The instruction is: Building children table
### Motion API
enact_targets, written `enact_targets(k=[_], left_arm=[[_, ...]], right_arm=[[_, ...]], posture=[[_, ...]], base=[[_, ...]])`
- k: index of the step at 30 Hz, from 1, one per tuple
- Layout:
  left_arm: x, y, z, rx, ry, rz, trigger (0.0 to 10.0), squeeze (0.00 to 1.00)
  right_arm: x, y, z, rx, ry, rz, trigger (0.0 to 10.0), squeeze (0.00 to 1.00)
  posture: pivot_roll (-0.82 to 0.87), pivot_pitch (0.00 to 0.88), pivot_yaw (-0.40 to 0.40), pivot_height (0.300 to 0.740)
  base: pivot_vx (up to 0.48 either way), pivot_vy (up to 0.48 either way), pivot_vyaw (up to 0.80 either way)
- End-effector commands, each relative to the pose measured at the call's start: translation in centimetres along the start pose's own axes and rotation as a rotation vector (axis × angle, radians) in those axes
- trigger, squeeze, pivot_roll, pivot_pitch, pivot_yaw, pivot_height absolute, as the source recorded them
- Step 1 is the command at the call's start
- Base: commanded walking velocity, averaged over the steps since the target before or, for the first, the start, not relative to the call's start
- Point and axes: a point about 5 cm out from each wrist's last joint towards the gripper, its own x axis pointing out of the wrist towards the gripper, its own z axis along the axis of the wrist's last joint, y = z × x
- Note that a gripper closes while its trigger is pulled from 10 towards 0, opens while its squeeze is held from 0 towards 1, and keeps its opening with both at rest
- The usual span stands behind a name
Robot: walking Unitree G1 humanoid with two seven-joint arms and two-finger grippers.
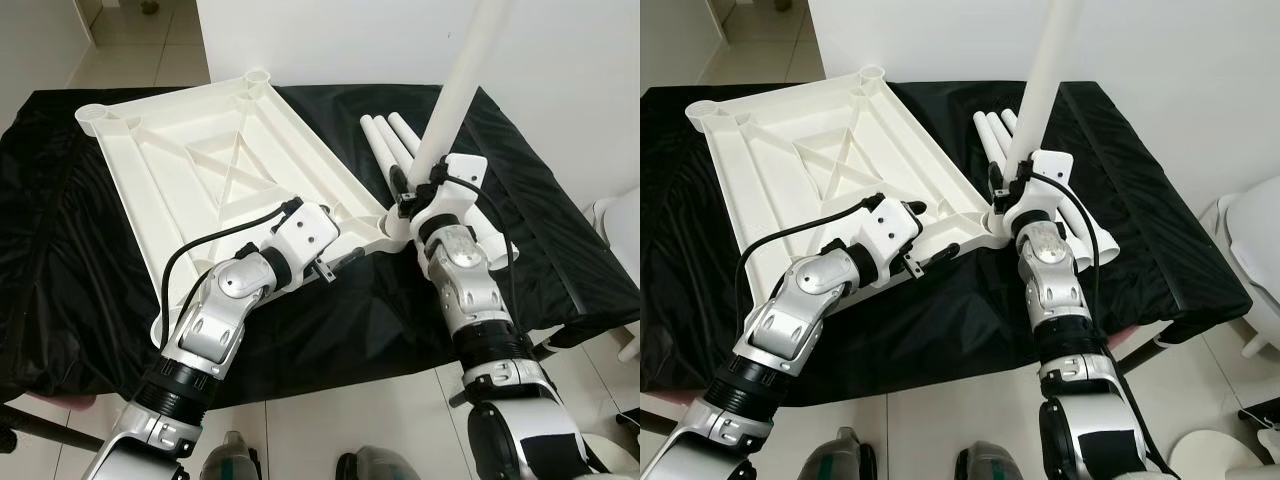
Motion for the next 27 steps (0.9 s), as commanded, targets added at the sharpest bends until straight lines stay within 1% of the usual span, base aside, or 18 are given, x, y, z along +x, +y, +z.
enact_targets(k=[1, 5, 7, 10, 16, 17, 18, 20, 22, 24, 27], left_arm=[[-0.1, -0.3, 0.0, -0.003, 0.004, -0.033, 10.0, 0.0], [-0.1, -0.3, 0.1, -0.005, 0.004, -0.032, 10.0, 0.0], [-0.1, -0.4, 0.1, -0.006, 0.004, -0.032, 10.0, 0.0], [-0.1, -0.3, 0.2, -0.007, 0.002, -0.033, 10.0, 0.0], [-0.2, -0.2, 0.3, -0.007, 0.0, -0.032, 10.0, 0.0], [-0.2, -0.2, 0.4, -0.008, 0.002, -0.03, 10.0, 0.0], [-0.2, -0.2, 0.4, -0.008, 0.002, -0.03, 10.0, 0.0], [-0.3, -0.2, 0.4, -0.009, 0.002, -0.028, 10.0, 0.0], [-0.3, -0.2, 0.4, -0.009, 0.002, -0.028, 10.0, 0.0], [-0.3, -0.2, 0.4, -0.01, 0.004, -0.027, 10.0, 0.0], [-0.4, -0.2, 0.4, -0.01, 0.004, -0.027, 10.0, 0.0]], right_arm=[[-0.5, 0.0, -1.9, -0.018, 0.085, 0.012, 10.0, 0.0], [-0.8, -0.2, -2.3, -0.044, 0.086, 0.03, 10.0, 0.0], [-0.9, -0.3, -2.7, -0.032, 0.092, 0.028, 10.0, 0.0], [-0.9, -0.4, -3.4, 0.01, 0.111, 0.009, 10.0, 0.0], [-0.8, -0.2, -3.6, 0.024, 0.112, 0.014, 10.0, 0.0], [-0.9, 0.3, -3.6, 0.009, 0.103, 0.05, 10.0, 0.0], [-0.9, 0.3, -3.6, 0.009, 0.103, 0.05, 10.0, 0.0], [-1.2, 1.0, -3.6, 0.002, 0.088, 0.105, 10.0, 0.0], [-1.2, 1.0, -3.6, 0.002, 0.088, 0.105, 10.0, 0.0], [-1.4, 1.6, -3.5, 0.006, 0.07, 0.156, 10.0, 0.0], [-1.5, 1.9, -3.6, 0.004, 0.069, 0.174, 10.0, 0.0]], posture=[[-0.02, 0.0, -0.003, 0.74], [-0.02, 0.0, -0.001, 0.74], [-0.02, 0.0, -0.001, 0.74], [-0.02, 0.0, 0.001, 0.74], [-0.02, 0.001, 0.001, 0.74], [-0.02, 0.005, 0.0, 0.74], [-0.02, 0.005, 0.0, 0.74], [-0.02, 0.007, 0.001, 0.74], [-0.02, 0.007, 0.001, 0.74], [-0.02, 0.008, 0.003, 0.74], [-0.01, 0.01, 0.002, 0.74]], base=[[0.0, 0.0, 0.0], [0.0, 0.0, 0.0], [0.0, 0.0, 0.0], [0.0, 0.0, 0.0], [0.0, 0.0, 0.0], [0.0, 0.0, 0.0], [0.0, 0.0, 0.0], [0.0, 0.0, 0.0], [0.0, 0.0, 0.0], [0.0, 0.0, 0.0], [0.0, 0.0, 0.0]])
